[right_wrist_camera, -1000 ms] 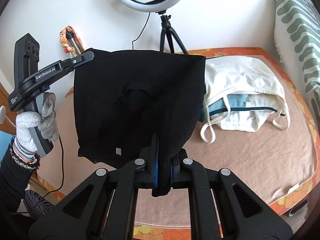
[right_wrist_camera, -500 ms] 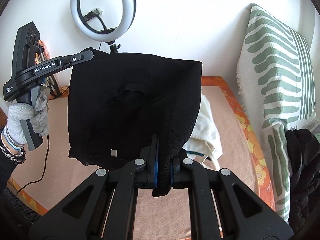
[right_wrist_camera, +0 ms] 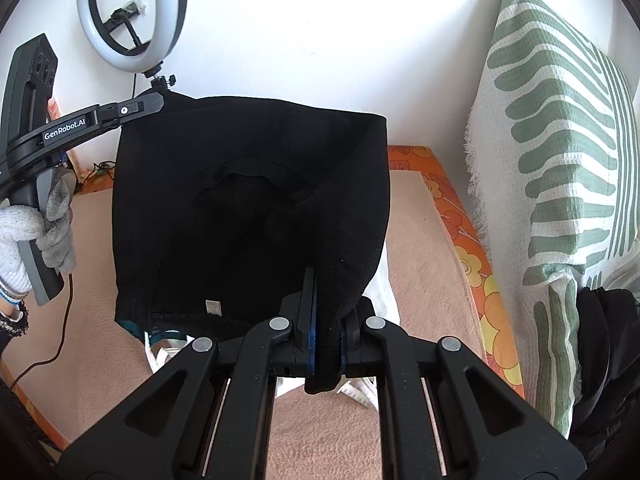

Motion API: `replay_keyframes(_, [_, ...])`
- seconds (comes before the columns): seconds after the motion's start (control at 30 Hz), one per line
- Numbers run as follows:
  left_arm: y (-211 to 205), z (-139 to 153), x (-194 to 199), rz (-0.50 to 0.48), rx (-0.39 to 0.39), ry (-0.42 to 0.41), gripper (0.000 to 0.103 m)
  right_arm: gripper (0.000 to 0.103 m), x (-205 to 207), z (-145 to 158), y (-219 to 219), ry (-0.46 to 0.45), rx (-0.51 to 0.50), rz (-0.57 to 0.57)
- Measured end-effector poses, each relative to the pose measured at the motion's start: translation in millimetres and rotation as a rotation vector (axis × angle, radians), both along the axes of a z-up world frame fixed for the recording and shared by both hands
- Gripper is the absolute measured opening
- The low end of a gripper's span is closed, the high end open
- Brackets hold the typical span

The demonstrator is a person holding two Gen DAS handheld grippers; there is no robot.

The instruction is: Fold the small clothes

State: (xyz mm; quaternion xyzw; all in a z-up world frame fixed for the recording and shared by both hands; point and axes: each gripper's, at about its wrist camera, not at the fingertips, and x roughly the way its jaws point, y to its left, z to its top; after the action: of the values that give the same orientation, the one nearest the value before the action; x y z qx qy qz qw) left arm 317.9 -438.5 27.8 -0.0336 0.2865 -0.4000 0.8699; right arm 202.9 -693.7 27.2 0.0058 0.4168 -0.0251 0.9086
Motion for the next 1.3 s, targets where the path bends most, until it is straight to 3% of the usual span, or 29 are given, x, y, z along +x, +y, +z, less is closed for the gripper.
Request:
replay_keyframes(0.17, [-8.2,-18.5,10.2,0.057,0.093,-0.017,0.009,0.009,16.0,-26.8,-21.3,0.044,-0.016,-0.073])
replay_keyframes(0.2, [-8.4,-19.2,11.0,0.053,0.100,-0.017,0.014,0.014,17.0,-30.0,-22.3,0.051,-0.037,-0.088])
replay_keyframes(0.27, [-4.6,-17.2,8.4,0.051,0.092,-0.026,0.044,0.039,14.7,-32.2,-23.6,0.055,-0.057,-0.108])
replay_keyframes(0.3, [-2.4,-14.9,5.5,0.057,0.083,-0.041,0.067,0.058,12.7,-31.3,-23.8,0.046,-0.063,-0.114])
replay_keyframes(0.33, [0.0,-11.9,1.4,0.058,0.073,-0.057,0.073,0.063,9.6,-29.2,-23.3,0.029,-0.072,-0.122])
replay_keyframes(0.7, [13.0,7.0,-30.2,0.026,0.124,-0.055,0.083,0.078,-13.4,2.9,-18.6,-0.060,-0.055,-0.188])
replay_keyframes(1.0, [42.0,34.1,-66.7,0.024,0.132,-0.078,0.083,0.086,-38.4,39.0,5.3,-0.130,-0.059,-0.219])
replay_keyframes(1.3, [88.9,63.9,-118.7,0.024,0.139,-0.120,0.084,0.101,-75.7,77.8,47.7,-0.214,-0.049,-0.226])
